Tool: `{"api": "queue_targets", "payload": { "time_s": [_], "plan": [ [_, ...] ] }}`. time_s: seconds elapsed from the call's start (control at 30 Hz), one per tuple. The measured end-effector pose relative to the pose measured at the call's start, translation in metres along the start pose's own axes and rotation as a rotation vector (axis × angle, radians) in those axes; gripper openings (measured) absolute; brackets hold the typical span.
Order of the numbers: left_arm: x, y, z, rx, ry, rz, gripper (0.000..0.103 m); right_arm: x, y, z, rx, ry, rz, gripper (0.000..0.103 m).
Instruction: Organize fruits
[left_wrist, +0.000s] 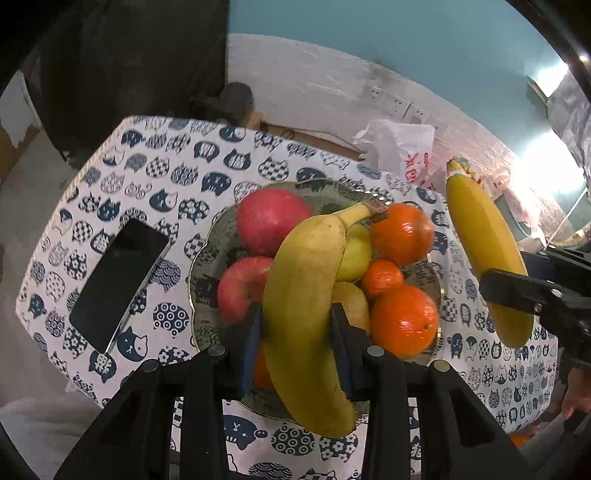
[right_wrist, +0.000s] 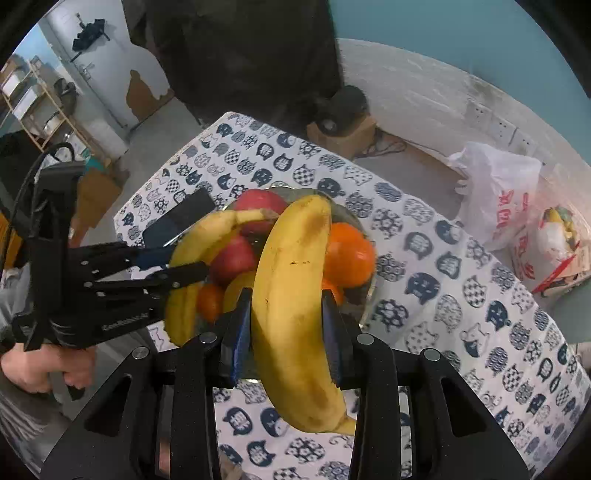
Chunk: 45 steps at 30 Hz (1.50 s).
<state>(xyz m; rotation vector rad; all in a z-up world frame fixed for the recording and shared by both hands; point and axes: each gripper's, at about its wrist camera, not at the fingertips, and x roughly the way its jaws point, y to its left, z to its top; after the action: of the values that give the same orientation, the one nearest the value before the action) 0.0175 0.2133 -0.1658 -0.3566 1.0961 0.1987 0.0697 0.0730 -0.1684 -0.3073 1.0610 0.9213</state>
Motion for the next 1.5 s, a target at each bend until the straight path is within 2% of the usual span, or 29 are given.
{"api": "queue_targets", "payload": {
  "time_s": [0.13, 0.4, 0.5, 0.57, 0.7, 0.77, 0.93, 1.03, 1.23, 1.3, 1.37, 1.5],
  "plan": [
    [0.012, 0.009, -0.001, -0.02, 0.02, 0.008, 0.036, 0.013, 0.006, 0.004, -0.003, 0.013, 0.007, 0.034],
    [0.024, 0.017, 0.0, -0.06, 0.053, -0.023, 0.037, 0.034, 0.017, 0.01, 0.013, 0.043, 0.02, 0.034],
    [0.018, 0.016, 0.001, -0.059, 0.037, -0.021, 0.043, 0.041, 0.019, 0.013, 0.025, 0.051, 0.021, 0.034],
    [0.014, 0.016, 0.002, -0.058, 0.03, -0.013, 0.052, 0.046, 0.021, 0.013, 0.036, 0.056, 0.028, 0.034],
    [0.001, 0.016, 0.0, -0.041, 0.011, 0.023, 0.055, 0.055, 0.023, 0.015, 0.061, 0.064, 0.043, 0.034],
    [-0.007, 0.016, -0.002, -0.036, 0.002, 0.042, 0.061, 0.06, 0.024, 0.015, 0.075, 0.072, 0.049, 0.034],
    [-0.017, 0.025, -0.004, -0.054, 0.001, 0.055, 0.061, 0.069, 0.026, 0.011, 0.098, 0.088, 0.049, 0.035],
    [-0.023, 0.027, -0.005, -0.066, -0.009, 0.056, 0.061, 0.061, 0.024, 0.015, 0.127, 0.065, 0.083, 0.034],
    [-0.038, 0.022, -0.004, -0.05, -0.036, 0.075, 0.061, 0.031, 0.029, 0.018, 0.081, 0.011, 0.023, 0.036],
    [-0.045, 0.018, -0.004, -0.04, -0.047, 0.072, 0.063, 0.019, 0.032, 0.018, 0.057, -0.006, -0.006, 0.044],
    [-0.054, 0.012, -0.005, -0.024, -0.064, 0.079, 0.07, 0.006, 0.035, 0.017, 0.029, -0.03, -0.038, 0.045],
    [-0.073, -0.001, -0.006, 0.024, -0.102, 0.098, 0.074, -0.02, 0.038, 0.014, 0.008, -0.082, -0.081, 0.059]
  ]
}}
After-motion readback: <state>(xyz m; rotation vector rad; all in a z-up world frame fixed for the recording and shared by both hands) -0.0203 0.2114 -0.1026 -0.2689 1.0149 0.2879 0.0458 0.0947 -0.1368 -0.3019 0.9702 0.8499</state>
